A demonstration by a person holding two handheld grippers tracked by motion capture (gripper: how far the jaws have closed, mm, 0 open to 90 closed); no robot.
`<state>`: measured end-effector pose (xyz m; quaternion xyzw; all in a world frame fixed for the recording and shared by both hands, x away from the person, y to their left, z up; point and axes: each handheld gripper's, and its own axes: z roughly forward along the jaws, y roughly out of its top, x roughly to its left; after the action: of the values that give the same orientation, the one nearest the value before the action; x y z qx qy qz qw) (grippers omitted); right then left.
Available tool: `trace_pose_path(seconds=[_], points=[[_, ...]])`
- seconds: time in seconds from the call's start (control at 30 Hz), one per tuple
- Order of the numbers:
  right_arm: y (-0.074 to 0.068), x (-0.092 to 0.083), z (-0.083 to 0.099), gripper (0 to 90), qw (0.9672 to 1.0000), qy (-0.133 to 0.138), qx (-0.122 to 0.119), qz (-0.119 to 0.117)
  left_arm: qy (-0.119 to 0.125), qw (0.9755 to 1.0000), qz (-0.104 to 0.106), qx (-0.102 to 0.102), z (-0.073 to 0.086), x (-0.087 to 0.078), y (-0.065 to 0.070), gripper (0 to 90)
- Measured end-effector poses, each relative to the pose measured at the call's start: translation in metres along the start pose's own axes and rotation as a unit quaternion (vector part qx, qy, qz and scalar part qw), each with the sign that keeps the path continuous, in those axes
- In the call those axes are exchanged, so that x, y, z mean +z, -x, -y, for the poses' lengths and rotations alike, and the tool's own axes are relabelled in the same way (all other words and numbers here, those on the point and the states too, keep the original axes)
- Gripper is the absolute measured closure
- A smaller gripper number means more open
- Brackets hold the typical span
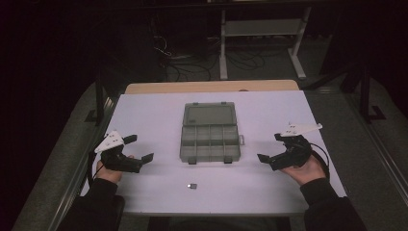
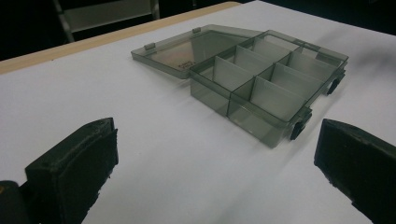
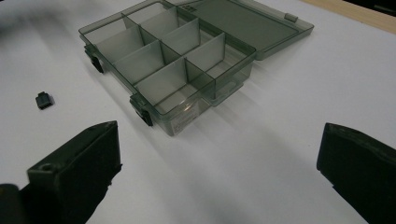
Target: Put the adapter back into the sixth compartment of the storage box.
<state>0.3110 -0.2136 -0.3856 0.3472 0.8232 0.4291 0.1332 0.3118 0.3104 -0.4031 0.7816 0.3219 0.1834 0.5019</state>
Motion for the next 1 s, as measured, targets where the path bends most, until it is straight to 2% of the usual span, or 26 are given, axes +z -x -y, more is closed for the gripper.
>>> trace_pose_path(seconds=[0.37, 1.0], points=[[-0.013, 0.004, -0.016, 0.0, 0.9993, -0.008, -0.026, -0.026, 0.0, 1.0, 0.0, 0.0, 0.0, 0.0, 0.0, 0.0], [-0.034, 0.018, -0.04, 0.0, 0.9966, -0.023, -0.058, -0.054, 0.0, 1.0, 0.001, 0.001, 0.0, 0.0, 0.001, 0.0]])
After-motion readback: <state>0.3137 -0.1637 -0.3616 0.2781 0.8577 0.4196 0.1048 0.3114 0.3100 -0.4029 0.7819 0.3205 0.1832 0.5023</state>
